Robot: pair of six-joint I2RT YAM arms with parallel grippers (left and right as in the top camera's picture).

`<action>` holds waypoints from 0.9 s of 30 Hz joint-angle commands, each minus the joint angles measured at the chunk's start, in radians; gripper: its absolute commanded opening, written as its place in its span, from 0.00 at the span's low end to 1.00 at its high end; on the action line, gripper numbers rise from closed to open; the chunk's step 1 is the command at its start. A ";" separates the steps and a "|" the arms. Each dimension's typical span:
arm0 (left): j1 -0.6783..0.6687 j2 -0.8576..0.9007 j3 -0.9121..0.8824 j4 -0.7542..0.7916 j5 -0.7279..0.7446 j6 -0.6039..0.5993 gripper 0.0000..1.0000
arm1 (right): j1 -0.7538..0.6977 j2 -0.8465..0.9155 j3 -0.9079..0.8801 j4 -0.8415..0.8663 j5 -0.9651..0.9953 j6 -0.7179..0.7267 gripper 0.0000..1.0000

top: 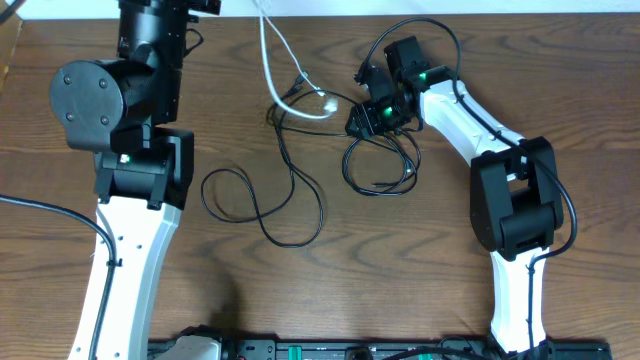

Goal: Untangle cables

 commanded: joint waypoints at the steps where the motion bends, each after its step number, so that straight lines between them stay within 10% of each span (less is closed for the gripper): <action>1: 0.000 -0.020 0.025 0.050 -0.088 0.030 0.08 | 0.001 -0.005 0.002 -0.003 0.003 0.014 0.59; 15: 0.000 -0.022 0.025 0.172 -0.190 0.159 0.07 | 0.035 -0.005 -0.037 -0.005 0.082 0.021 0.59; 27: 0.000 -0.018 0.025 -0.478 -0.010 0.159 0.07 | -0.047 -0.144 0.148 -0.219 0.005 -0.003 0.88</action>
